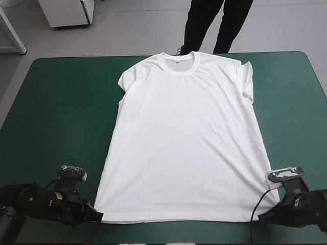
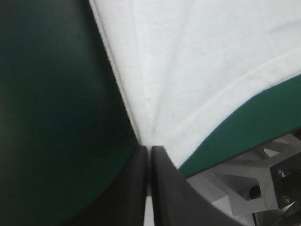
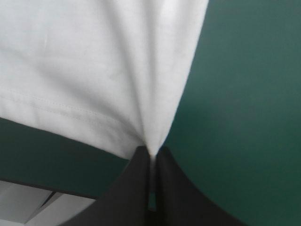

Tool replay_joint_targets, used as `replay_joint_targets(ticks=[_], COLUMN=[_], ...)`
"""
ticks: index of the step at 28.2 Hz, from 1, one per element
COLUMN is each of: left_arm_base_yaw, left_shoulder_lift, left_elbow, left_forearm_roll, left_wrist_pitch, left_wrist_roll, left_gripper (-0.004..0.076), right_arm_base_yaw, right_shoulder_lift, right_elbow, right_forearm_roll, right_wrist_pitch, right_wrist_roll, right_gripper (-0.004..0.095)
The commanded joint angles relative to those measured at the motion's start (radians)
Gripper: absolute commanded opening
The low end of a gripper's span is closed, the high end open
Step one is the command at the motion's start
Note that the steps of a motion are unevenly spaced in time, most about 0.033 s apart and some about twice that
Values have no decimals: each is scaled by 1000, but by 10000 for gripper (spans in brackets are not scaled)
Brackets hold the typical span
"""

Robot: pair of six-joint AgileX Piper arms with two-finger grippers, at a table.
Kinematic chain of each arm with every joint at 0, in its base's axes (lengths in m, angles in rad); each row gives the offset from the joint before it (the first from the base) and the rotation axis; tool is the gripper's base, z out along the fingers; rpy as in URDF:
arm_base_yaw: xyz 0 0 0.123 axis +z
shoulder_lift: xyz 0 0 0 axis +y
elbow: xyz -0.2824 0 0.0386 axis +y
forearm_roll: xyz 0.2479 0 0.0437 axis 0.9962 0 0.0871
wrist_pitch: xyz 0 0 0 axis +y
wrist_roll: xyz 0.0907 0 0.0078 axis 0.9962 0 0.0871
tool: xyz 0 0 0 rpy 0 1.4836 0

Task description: Fold the cloth

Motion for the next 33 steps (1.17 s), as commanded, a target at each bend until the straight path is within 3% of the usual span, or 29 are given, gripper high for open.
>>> replay_joint_targets(ticks=[1,12,17,19,24,26,29,31,33], left_arm_base_yaw=[-4,-4,-4,-4,-4,-4,-4,-2,-2], left_shoulder_lift=[-18,-18,-18,-18,-18,-18,-14,38,163], left_elbow=[19,42,50,50,31,-6,-154,-329,-455], left_forearm_roll=[-31,-37,-35,-39,-147,-166,-117,35,181], left_wrist_pitch=[53,55,55,55,55,55,30,-87,-136], left_wrist_roll=[-9,-9,-16,-16,-20,-34,-36,-60,-85], left_gripper=[-9,-8,77,151,386,445,454,454,443], right_arm_base_yaw=[-2,-2,-2,-2,0,17,46,79,143], right_shoulder_lift=[-14,-20,-20,-20,-20,-20,9,105,242], right_elbow=[26,40,40,40,11,-28,-130,-232,-328], right_forearm_roll=[11,133,119,104,-5,-40,-94,-190,-278], right_wrist_pitch=[-17,-17,-17,-17,-17,-17,-17,-45,-93], right_wrist_roll=[0,49,49,56,97,128,128,165,199], right_gripper=[-19,-5,138,251,554,600,602,602,602])
